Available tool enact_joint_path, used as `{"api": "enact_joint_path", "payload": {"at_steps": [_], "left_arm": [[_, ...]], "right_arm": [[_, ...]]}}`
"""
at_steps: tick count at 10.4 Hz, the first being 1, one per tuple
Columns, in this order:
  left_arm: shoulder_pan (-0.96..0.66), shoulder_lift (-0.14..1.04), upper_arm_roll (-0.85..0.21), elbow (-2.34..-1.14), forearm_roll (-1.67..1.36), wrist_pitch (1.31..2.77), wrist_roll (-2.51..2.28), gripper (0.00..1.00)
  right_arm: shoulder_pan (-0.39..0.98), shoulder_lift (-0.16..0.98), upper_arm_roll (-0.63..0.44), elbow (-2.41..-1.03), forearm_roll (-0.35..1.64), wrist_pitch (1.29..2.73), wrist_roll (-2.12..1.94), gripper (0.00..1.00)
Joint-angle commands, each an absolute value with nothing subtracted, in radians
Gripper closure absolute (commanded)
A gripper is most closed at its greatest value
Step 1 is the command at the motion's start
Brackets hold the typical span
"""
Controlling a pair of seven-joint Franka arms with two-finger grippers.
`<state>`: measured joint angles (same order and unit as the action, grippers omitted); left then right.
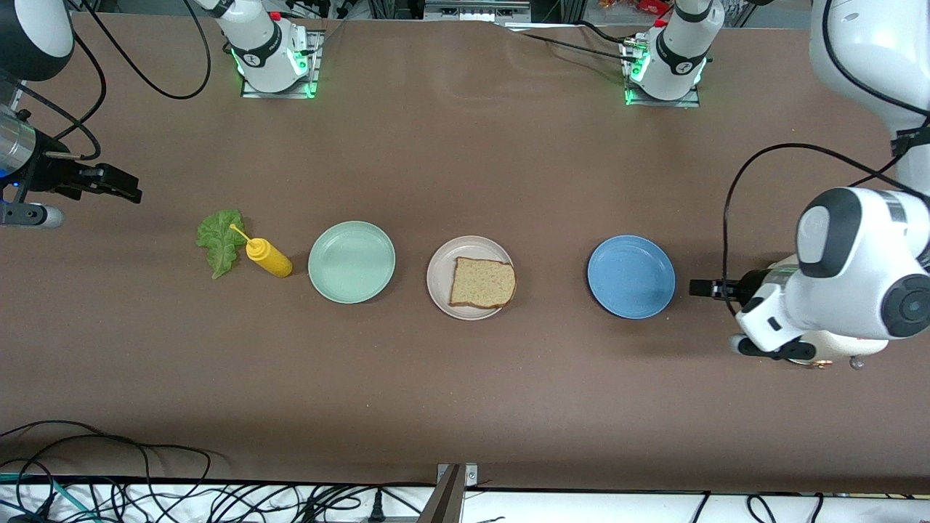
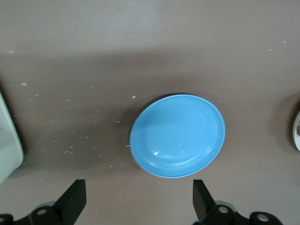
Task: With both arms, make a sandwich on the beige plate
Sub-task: 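Move the left gripper above the toaster while the right gripper nears the lettuce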
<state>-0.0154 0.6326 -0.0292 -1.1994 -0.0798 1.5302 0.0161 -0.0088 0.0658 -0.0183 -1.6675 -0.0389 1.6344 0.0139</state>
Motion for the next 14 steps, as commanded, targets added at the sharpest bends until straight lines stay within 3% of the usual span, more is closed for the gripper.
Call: {"api": "enact_joint_path", "payload": {"at_steps": [1, 10, 14], "left_arm": [[-0.017, 0.568, -0.035, -1.216, -0.019, 1.505, 0.029, 0.00], [0.084, 0.431, -0.018, -1.215, 0.046, 1.442, 0.038, 0.00], [0.143, 0.442, -0.018, -1.213, 0.096, 1.457, 0.064, 0.00]], "right_arm": [[-0.009, 0.049, -0.017, -1.681, -0.055, 1.626, 0.018, 0.00], [-0.014, 0.112, -0.024, -1.706, -0.061, 1.653, 0.017, 0.00], [-0.017, 0.204, -0.054, -1.880, -0.067, 1.892, 0.015, 0.00]]}}
